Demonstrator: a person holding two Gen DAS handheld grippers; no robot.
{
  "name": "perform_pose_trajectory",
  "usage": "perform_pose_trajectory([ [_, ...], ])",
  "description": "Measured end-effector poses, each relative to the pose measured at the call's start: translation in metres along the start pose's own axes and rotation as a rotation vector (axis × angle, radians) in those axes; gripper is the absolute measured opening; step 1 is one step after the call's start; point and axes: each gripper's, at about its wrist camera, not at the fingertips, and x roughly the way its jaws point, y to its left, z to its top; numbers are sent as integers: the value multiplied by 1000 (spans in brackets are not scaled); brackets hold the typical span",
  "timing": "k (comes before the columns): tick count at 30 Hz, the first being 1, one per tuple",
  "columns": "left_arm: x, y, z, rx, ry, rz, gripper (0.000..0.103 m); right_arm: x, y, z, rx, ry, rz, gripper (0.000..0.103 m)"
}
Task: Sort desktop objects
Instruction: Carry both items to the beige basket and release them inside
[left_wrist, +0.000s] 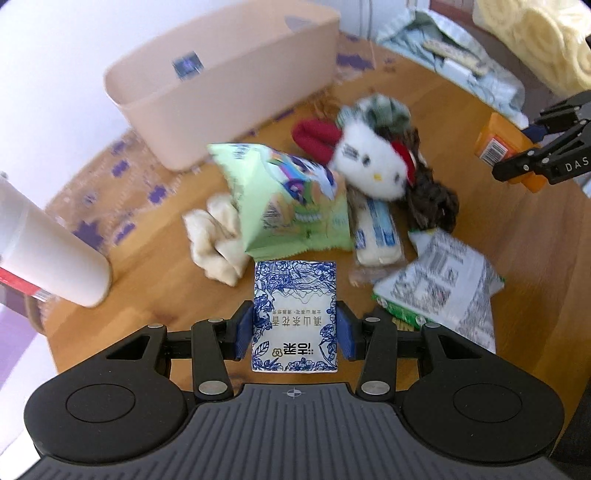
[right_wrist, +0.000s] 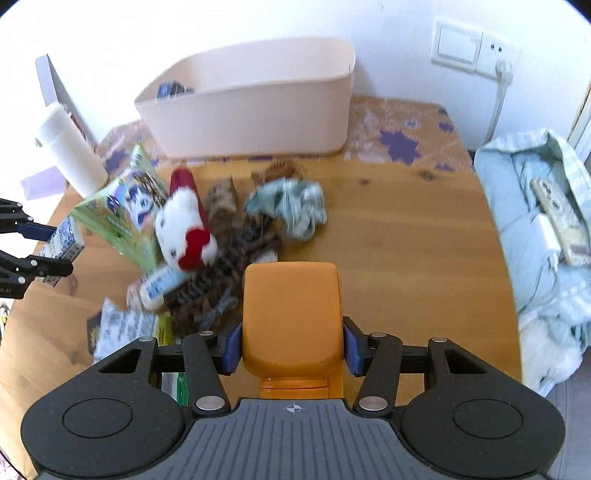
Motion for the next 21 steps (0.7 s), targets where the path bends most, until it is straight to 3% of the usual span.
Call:
perform_pose_trajectory([
  [7, -37, 29, 19, -32, -89, 78, 46, -22, -6, 39, -85, -77, -9, 50],
  [21, -66, 63, 103, -67, -250, 167, 47, -41, -3, 135, -206, -230, -29, 50],
])
